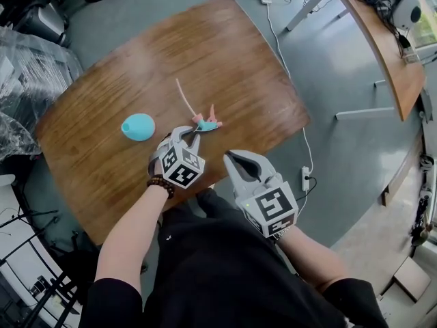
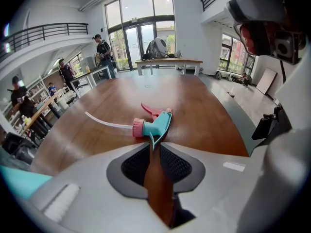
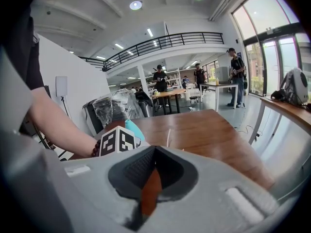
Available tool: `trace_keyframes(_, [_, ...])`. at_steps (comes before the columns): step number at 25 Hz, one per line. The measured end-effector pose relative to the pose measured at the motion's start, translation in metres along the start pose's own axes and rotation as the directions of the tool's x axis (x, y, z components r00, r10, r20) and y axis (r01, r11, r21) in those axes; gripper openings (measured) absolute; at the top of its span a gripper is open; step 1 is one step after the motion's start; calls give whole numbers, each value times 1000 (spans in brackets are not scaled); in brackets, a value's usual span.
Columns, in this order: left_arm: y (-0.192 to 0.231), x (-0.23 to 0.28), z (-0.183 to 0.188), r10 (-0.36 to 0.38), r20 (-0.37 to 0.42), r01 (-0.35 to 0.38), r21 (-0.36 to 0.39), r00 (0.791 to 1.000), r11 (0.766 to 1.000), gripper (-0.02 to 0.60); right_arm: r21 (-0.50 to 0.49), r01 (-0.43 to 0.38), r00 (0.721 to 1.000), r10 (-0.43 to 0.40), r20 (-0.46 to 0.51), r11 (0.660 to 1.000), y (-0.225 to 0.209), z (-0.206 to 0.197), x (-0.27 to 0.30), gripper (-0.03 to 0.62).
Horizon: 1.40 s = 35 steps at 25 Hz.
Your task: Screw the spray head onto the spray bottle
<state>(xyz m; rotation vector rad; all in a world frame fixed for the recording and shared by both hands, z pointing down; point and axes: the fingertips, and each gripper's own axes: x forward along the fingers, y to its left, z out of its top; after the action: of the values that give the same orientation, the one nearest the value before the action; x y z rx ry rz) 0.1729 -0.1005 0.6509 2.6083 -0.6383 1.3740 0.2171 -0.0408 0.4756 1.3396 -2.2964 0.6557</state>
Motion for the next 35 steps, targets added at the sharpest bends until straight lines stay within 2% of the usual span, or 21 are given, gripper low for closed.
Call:
trace_keyframes(15, [-2, 0, 2, -52, 34, 54, -60, 998, 997, 35, -3, 31, 1000, -31, -3, 1000, 11, 3, 0, -8])
trace_keyframes(25, [1, -16, 14, -73, 89, 81, -91, 993, 993, 18, -19, 46, 999, -46, 10, 999, 23, 8, -4, -8])
trace_keyframes(35, [7, -55, 33, -128, 189, 164, -185, 974, 969, 18, -59, 70, 997, -68, 31, 996, 35, 17, -5, -8])
